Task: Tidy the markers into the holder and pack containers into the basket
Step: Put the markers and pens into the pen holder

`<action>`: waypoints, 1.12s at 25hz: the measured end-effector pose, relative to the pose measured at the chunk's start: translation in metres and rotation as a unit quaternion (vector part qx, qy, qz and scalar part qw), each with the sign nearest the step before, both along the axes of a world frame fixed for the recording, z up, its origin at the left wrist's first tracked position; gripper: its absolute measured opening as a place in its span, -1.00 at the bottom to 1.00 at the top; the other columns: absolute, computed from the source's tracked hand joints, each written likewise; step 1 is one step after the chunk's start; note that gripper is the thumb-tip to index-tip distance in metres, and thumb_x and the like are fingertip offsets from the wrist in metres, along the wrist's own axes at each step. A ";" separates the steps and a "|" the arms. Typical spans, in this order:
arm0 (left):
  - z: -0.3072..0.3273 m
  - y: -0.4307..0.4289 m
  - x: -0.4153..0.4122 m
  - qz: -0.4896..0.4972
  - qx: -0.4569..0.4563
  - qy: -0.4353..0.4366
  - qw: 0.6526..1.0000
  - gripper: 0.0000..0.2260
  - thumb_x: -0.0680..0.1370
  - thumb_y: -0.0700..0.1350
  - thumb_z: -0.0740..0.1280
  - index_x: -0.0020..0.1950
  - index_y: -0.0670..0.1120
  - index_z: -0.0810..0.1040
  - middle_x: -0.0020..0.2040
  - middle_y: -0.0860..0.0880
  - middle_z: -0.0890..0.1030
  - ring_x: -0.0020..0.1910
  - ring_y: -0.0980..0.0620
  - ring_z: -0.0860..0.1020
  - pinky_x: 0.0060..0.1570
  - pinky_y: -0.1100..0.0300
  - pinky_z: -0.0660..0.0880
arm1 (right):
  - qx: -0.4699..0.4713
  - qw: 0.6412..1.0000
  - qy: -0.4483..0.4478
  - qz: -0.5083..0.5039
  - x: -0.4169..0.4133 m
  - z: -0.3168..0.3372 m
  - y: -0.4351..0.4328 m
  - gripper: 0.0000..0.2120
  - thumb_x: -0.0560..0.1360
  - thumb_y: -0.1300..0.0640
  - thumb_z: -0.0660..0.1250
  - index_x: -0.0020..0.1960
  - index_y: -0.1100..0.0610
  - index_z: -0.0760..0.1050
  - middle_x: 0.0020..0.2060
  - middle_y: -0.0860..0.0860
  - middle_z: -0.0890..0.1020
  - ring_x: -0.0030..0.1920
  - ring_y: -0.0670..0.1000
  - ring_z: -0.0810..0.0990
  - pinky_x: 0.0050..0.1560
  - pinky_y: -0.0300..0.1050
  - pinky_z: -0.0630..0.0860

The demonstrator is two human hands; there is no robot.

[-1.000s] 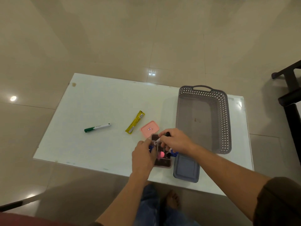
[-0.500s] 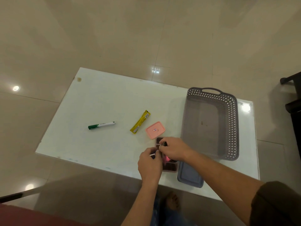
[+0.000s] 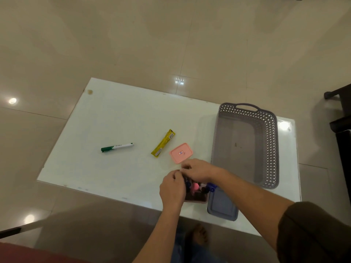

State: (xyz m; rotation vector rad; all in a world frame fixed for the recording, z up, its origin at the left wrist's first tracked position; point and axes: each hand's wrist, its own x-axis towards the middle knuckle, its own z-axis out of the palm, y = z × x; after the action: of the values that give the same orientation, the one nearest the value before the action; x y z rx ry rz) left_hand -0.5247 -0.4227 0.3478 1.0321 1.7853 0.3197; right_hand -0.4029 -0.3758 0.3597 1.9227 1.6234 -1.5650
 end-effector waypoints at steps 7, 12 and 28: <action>0.008 0.011 -0.015 0.000 -0.086 -0.080 0.993 -0.74 0.66 0.14 0.10 0.07 0.04 0.50 0.03 -0.02 0.57 0.10 -0.05 0.54 0.22 -0.15 0.51 | 0.003 0.935 -0.014 -0.356 0.064 0.004 -0.019 -0.72 0.56 -0.02 0.29 0.14 0.16 0.50 0.02 0.10 0.52 -0.15 0.08 0.50 -0.13 -0.11 0.44; 0.013 -0.011 -0.003 -0.089 -0.105 -0.117 0.984 -0.64 0.48 0.25 0.27 0.21 0.14 0.51 0.11 0.07 0.66 0.04 0.07 0.64 0.19 -0.04 0.56 | -0.198 0.888 0.023 -0.414 0.062 0.017 -0.075 -0.58 0.57 -0.09 0.37 0.25 0.18 0.40 0.18 0.23 0.54 0.00 0.22 0.63 -0.22 0.05 0.62; 0.011 -0.010 0.015 -0.184 0.089 0.108 0.973 -0.67 0.58 -0.05 0.36 0.35 0.05 0.54 0.18 0.02 0.62 0.08 0.06 0.58 -0.03 0.32 0.40 | 0.133 0.950 -0.093 -0.267 0.013 -0.013 -0.085 -0.72 0.45 0.19 0.47 0.15 0.04 0.56 0.06 0.03 0.53 -0.01 0.00 0.54 -0.01 -0.16 0.56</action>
State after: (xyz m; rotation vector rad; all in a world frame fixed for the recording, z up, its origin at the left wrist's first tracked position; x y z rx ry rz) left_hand -0.5094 -0.4326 0.3583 1.5469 1.7321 0.1414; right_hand -0.3903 -0.4609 0.3462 2.7368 1.3609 -1.3058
